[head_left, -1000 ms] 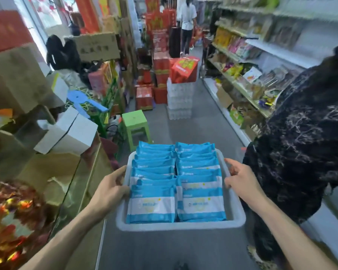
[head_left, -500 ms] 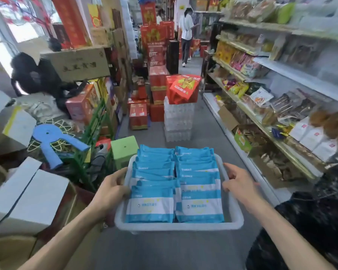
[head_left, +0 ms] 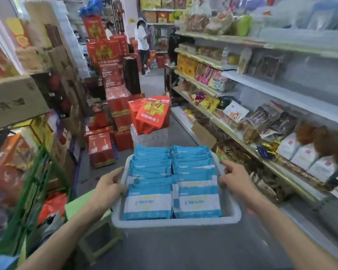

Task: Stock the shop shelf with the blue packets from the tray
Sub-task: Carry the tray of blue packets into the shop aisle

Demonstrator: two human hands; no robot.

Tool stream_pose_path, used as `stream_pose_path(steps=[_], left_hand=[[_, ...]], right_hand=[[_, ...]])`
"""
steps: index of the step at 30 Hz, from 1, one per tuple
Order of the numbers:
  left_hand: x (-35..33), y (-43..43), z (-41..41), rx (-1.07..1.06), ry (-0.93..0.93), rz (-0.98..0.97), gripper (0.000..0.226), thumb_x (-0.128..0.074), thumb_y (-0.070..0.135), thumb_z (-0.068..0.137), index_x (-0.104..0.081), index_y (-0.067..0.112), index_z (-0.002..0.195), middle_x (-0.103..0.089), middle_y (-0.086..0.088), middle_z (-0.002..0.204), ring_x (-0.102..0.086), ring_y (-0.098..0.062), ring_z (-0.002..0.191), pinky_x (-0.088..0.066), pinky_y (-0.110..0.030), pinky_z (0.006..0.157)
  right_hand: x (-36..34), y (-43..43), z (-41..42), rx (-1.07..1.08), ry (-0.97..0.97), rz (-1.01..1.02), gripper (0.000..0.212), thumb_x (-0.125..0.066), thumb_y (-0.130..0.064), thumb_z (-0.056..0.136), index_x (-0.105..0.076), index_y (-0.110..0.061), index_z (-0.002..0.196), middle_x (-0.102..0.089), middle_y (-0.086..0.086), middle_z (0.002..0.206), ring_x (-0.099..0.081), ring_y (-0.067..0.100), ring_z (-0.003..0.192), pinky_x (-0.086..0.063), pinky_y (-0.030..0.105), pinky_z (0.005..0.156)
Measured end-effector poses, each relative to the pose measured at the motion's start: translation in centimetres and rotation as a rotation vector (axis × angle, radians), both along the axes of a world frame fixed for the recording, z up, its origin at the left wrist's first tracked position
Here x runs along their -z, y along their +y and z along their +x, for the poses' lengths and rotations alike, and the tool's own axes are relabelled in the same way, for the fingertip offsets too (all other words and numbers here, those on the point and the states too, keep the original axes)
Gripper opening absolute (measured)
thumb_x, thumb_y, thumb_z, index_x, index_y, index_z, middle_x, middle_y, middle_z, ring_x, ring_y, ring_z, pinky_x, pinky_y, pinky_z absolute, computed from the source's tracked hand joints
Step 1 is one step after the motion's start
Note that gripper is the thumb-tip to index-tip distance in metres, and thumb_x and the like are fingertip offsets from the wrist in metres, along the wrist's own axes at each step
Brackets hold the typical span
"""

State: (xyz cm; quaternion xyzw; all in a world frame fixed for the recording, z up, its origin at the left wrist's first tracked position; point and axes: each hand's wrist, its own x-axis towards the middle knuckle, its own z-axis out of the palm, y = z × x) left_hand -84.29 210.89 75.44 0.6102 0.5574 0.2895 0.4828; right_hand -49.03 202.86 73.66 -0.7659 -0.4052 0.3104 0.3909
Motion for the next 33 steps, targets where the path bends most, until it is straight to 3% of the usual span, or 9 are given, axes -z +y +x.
stream_pose_path(steps=[6, 9, 12, 16, 21, 24, 26, 29, 33], left_hand=[[0.2, 16.2, 6.9, 0.064, -0.024, 0.023, 0.070, -0.058, -0.020, 0.073, -0.067, 0.037, 0.112, -0.078, 0.018, 0.097, -0.075, -0.005, 0.089, -0.060, -0.025, 0.069], [0.7, 23.7, 11.1, 0.058, -0.040, 0.020, 0.067, -0.056, -0.021, 0.074, -0.067, 0.034, 0.113, -0.079, 0.015, 0.090, -0.075, -0.004, 0.081, -0.055, -0.017, 0.057], [0.8, 31.1, 14.9, 0.022, -0.037, -0.014, 0.065, -0.058, -0.017, 0.075, -0.066, 0.034, 0.114, -0.078, 0.016, 0.088, -0.074, -0.004, 0.076, -0.051, -0.013, 0.051], [0.3, 40.8, 18.8, -0.035, -0.030, 0.006, 0.068, -0.058, -0.018, 0.073, -0.064, 0.042, 0.105, -0.071, 0.022, 0.068, -0.068, -0.003, 0.070, -0.047, -0.011, 0.052], [0.1, 52.5, 21.0, -0.095, -0.038, -0.049, 0.064, -0.060, -0.013, 0.078, -0.060, 0.045, 0.106, -0.075, 0.023, 0.092, -0.072, -0.004, 0.092, -0.055, -0.018, 0.064], [0.5, 60.0, 21.8, -0.142, -0.027, -0.057, 0.064, -0.060, -0.014, 0.079, -0.059, 0.046, 0.100, -0.075, 0.024, 0.092, -0.072, -0.003, 0.091, -0.057, -0.021, 0.066], [1.5, 65.4, 21.8, -0.178, 0.000, -0.041, 0.064, -0.063, -0.013, 0.075, -0.063, 0.044, 0.105, -0.077, 0.014, 0.091, -0.072, -0.008, 0.091, -0.060, -0.029, 0.070], [3.3, 73.8, 21.6, -0.201, -0.002, -0.024, 0.079, -0.065, -0.011, 0.068, -0.061, 0.028, 0.135, -0.076, 0.005, 0.100, -0.072, -0.011, 0.094, -0.062, -0.036, 0.080], [4.5, 82.4, 22.2, -0.239, 0.034, -0.026, 0.086, -0.067, -0.007, 0.065, -0.056, 0.027, 0.143, -0.072, 0.004, 0.107, -0.068, -0.011, 0.094, -0.060, -0.036, 0.080]], right_hand=[[0.0, 15.2, 6.6, 0.031, -0.029, 0.020, 0.085, -0.068, 0.002, 0.064, -0.056, -0.021, 0.144, -0.065, 0.000, 0.088, -0.064, 0.017, 0.080, -0.055, 0.038, 0.069], [0.4, 23.9, 10.7, 0.001, 0.006, 0.038, 0.081, -0.066, -0.001, 0.063, -0.059, -0.021, 0.141, -0.061, -0.010, 0.086, -0.061, 0.011, 0.079, -0.056, 0.038, 0.072], [0.1, 32.3, 14.5, -0.015, 0.015, 0.033, 0.079, -0.067, -0.001, 0.066, -0.058, -0.023, 0.142, -0.068, -0.002, 0.110, -0.064, 0.011, 0.091, -0.060, 0.041, 0.079], [-0.2, 43.8, 18.7, -0.100, 0.026, 0.054, 0.064, -0.064, -0.006, 0.068, -0.064, -0.030, 0.127, -0.070, -0.011, 0.112, -0.066, 0.007, 0.093, -0.061, 0.041, 0.075], [0.3, 58.4, 22.3, -0.168, 0.036, 0.038, 0.080, -0.071, -0.013, 0.063, -0.057, -0.032, 0.140, -0.062, -0.007, 0.135, -0.065, 0.012, 0.109, -0.062, 0.037, 0.075], [-0.1, 66.8, 22.9, -0.168, 0.041, 0.031, 0.083, -0.070, -0.010, 0.063, -0.057, -0.032, 0.142, -0.069, -0.002, 0.118, -0.066, 0.010, 0.098, -0.062, 0.040, 0.075], [0.0, 72.1, 23.0, -0.164, 0.030, 0.037, 0.082, -0.067, 0.002, 0.070, -0.054, -0.025, 0.146, -0.066, -0.003, 0.102, -0.062, 0.006, 0.090, -0.058, 0.036, 0.074], [0.8, 79.9, 23.1, -0.164, 0.018, 0.041, 0.082, -0.065, 0.007, 0.075, -0.050, -0.021, 0.150, -0.060, 0.001, 0.113, -0.058, 0.008, 0.092, -0.056, 0.034, 0.074], [1.0, 88.9, 23.9, -0.238, -0.009, 0.024, 0.083, -0.068, 0.006, 0.075, -0.048, -0.021, 0.150, -0.056, -0.004, 0.108, -0.053, 0.002, 0.085, -0.046, 0.024, 0.066]])
